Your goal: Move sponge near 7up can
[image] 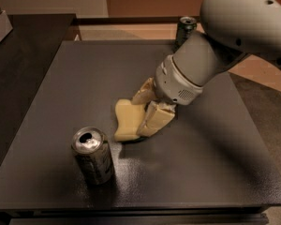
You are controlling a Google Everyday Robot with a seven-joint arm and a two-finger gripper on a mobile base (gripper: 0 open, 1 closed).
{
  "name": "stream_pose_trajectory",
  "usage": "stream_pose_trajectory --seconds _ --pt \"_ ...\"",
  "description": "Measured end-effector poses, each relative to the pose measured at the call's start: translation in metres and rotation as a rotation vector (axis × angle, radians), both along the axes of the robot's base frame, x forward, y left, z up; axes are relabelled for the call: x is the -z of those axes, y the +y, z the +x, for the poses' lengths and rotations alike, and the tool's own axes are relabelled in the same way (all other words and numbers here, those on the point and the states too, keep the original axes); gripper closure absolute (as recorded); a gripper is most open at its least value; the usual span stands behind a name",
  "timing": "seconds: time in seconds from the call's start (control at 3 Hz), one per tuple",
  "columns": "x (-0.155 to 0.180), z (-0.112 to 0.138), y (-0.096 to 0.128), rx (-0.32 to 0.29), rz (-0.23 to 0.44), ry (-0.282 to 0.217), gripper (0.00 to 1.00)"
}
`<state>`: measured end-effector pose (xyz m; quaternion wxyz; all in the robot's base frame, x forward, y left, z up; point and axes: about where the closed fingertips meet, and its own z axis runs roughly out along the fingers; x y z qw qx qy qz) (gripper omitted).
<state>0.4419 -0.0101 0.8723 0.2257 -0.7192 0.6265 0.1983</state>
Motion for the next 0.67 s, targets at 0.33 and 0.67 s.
stream_pose_trajectory --seconds 0.33,0.67 --pt "0.003 -0.018 -0.004 -0.036 0.003 0.007 1.00" --pt "0.004 -0.033 -0.005 -0.074 0.014 0.012 0.83"
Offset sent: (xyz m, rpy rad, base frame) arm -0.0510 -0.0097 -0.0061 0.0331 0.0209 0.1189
